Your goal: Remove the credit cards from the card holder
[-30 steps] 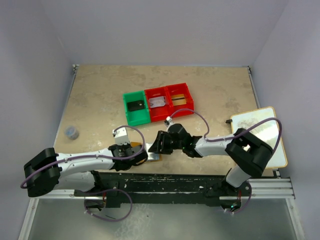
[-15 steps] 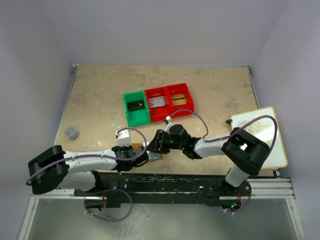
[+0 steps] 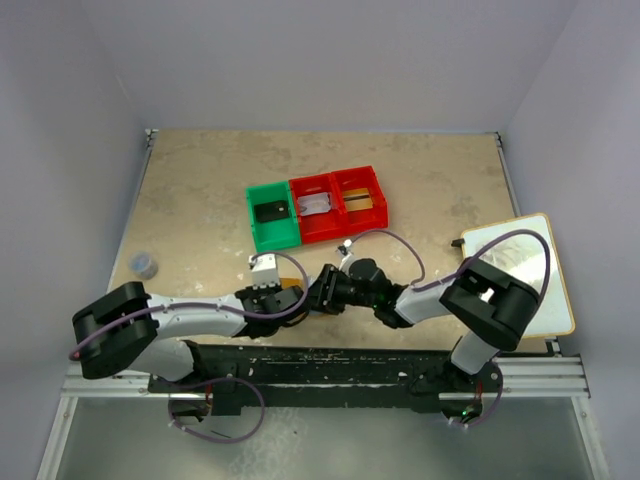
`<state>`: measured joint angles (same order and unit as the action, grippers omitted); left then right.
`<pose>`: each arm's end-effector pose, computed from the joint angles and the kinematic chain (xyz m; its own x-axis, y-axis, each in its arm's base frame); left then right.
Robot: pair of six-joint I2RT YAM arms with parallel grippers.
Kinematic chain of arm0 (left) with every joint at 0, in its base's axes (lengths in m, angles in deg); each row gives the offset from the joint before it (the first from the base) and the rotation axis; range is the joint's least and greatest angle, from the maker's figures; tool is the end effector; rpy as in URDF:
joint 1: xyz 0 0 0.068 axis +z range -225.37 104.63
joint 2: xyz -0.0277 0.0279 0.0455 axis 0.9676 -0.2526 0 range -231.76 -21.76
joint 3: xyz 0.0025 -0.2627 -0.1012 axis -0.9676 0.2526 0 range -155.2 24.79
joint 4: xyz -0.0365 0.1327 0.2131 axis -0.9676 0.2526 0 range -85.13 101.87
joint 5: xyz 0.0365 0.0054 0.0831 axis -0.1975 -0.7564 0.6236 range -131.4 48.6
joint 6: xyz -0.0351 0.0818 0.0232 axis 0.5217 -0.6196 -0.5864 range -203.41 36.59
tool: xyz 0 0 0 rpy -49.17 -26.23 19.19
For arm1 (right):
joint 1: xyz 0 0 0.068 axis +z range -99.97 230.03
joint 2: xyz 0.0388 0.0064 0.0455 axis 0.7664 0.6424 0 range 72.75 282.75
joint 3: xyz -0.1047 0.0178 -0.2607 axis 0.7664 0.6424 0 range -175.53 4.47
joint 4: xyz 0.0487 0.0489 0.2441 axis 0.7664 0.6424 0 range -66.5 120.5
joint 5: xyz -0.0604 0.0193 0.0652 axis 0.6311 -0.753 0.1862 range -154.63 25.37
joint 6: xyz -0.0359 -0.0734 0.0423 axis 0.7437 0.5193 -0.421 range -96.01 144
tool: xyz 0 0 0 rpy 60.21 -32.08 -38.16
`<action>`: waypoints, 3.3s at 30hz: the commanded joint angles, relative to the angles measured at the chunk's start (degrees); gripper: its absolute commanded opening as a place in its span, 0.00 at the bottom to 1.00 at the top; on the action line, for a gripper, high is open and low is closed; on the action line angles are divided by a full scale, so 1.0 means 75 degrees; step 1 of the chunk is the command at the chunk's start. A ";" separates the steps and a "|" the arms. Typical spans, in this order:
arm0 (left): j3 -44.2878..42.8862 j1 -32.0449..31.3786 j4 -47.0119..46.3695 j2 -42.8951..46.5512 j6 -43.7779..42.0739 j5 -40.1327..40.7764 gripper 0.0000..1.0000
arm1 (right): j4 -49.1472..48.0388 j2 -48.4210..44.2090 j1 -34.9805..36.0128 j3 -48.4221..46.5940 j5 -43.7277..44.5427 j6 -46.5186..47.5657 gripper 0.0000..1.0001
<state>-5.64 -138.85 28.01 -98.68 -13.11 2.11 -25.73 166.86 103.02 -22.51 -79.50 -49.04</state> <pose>0.1452 -0.1637 0.1236 -0.6514 -0.2241 -0.7249 -0.2114 0.9712 -0.1102 0.1838 0.2788 0.1438 -0.9328 0.2983 -0.2023 -0.0912 0.3476 0.9332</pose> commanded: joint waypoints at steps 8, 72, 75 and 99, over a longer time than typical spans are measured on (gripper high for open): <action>-0.0540 -0.0056 -0.1299 -0.0989 -0.0397 -0.1015 0.00 | 0.1612 -0.1279 -0.0002 -0.0319 0.1057 0.0366 0.49; 0.0343 -0.0172 -0.4152 -0.0502 -0.1778 -0.2201 0.07 | 0.2055 0.0655 -0.0960 -0.1526 -0.0186 0.1850 0.29; 0.0365 -0.0169 -0.4021 -0.0540 -0.1779 -0.1978 0.05 | 0.2625 0.0114 -0.1047 -0.1665 -0.0036 0.2098 0.30; 0.0420 -0.0172 -0.4102 -0.0492 -0.1815 -0.2180 0.03 | 0.6162 -0.3476 -0.1646 -0.0321 0.1652 0.2329 0.52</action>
<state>-2.58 -140.03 -3.18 -102.18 -25.98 -14.15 22.00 139.39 90.83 -24.10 -65.78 -32.32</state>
